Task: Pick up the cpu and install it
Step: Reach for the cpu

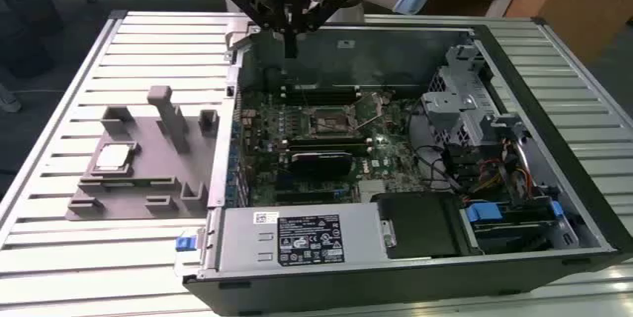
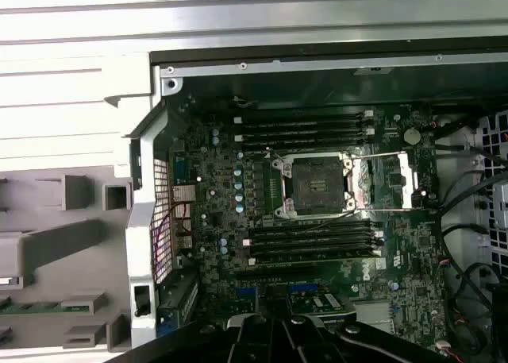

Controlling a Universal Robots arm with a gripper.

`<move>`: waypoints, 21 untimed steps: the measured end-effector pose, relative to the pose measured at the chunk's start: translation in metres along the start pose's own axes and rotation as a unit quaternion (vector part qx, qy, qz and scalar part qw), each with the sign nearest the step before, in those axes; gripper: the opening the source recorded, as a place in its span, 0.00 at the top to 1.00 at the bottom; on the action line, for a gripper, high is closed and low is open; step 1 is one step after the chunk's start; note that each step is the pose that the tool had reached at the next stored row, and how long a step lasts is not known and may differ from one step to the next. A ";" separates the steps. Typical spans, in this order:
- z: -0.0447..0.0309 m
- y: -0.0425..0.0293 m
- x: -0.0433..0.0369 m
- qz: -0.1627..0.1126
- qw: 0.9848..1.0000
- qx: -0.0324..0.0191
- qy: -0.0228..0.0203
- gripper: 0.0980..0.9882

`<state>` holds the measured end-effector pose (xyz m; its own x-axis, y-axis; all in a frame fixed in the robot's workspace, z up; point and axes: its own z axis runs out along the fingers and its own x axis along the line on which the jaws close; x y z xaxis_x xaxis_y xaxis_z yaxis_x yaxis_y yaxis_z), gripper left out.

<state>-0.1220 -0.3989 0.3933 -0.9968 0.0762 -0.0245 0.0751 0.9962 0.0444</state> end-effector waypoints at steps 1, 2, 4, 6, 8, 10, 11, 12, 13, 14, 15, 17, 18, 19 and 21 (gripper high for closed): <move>0.0000 0.0000 0.0000 0.000 1.000 0.000 0.000 0.99; 0.0000 0.0000 0.0000 0.000 1.000 0.000 0.000 0.99; 0.0000 0.0000 0.0000 0.000 1.000 0.000 0.000 0.99; 0.0000 0.0000 0.0000 0.000 1.000 0.000 0.000 0.99; 0.0000 0.0000 0.0000 0.000 1.000 0.000 0.000 0.99; 0.0000 0.0000 0.0002 0.000 1.000 0.000 0.000 0.99; -0.0001 0.0000 0.0008 0.000 1.000 0.000 0.000 0.99; -0.0001 -0.0001 0.0015 0.000 1.000 0.000 0.000 0.99; -0.0001 -0.0002 0.0023 0.000 1.000 0.000 0.000 0.99; 0.0000 -0.0003 0.0033 0.000 1.000 0.000 0.000 0.99; -0.0001 -0.0003 0.0044 0.000 1.000 0.000 0.000 0.99; -0.0001 -0.0005 0.0066 0.000 1.000 0.000 0.000 0.99; -0.0001 -0.0006 0.0079 0.000 1.000 0.000 0.000 0.99; -0.0001 -0.0007 0.0092 0.000 1.000 0.000 0.000 0.99; 0.0000 -0.0008 0.0117 0.000 1.000 0.000 0.000 0.99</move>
<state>-0.1337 -0.3989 0.3930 -0.9968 0.0763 -0.0245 0.0751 0.9962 0.0444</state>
